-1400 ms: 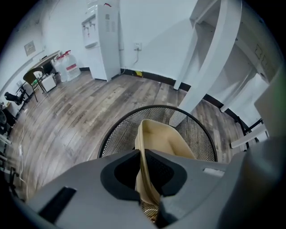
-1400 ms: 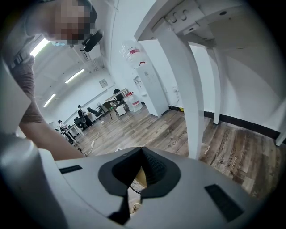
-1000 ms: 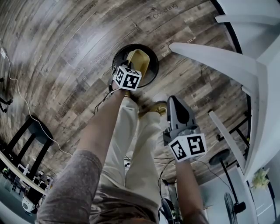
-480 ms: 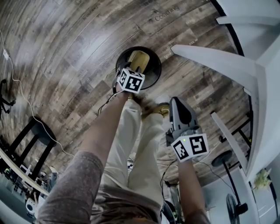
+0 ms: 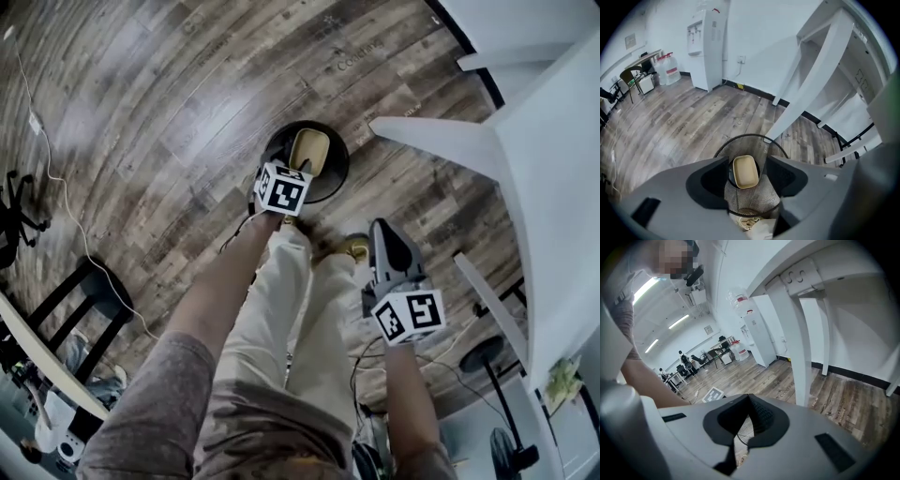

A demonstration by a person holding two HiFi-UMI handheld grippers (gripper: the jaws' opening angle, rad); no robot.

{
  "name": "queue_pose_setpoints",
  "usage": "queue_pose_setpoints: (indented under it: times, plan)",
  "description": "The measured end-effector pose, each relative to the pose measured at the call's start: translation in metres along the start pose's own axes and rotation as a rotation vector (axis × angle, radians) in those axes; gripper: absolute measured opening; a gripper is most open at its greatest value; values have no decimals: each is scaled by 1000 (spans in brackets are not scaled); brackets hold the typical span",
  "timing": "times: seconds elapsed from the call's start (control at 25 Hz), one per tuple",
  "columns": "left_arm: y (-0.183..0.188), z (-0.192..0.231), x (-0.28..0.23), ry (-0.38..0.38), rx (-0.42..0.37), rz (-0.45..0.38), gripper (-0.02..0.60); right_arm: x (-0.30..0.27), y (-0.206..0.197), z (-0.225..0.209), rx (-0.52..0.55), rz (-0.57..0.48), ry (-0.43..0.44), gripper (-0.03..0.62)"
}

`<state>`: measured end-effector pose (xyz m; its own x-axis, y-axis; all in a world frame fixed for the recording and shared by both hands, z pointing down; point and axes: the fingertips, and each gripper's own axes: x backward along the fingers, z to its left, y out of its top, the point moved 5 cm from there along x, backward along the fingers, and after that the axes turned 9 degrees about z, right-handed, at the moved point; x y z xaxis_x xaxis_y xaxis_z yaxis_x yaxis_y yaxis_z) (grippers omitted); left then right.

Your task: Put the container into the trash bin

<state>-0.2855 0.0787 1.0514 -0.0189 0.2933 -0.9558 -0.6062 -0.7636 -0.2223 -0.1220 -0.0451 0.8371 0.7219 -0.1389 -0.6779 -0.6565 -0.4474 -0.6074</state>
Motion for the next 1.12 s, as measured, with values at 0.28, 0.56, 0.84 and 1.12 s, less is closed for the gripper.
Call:
queue_pose_setpoints:
  times: [0.28, 0.56, 0.84, 1.12]
  plan:
    - [41, -14, 118, -20, 30, -104, 242, 51, 43, 22, 6, -52, -5, 2]
    - [68, -41, 245, -51, 55, -235, 250, 105, 97, 52, 66, -106, 17, 2]
    - [81, -78, 358, -87, 49, -340, 259, 161, 139, 80, 99, -146, 34, 2]
    - [87, -102, 457, -89, 44, -454, 259, 220, 169, 108, 134, -193, 30, 2]
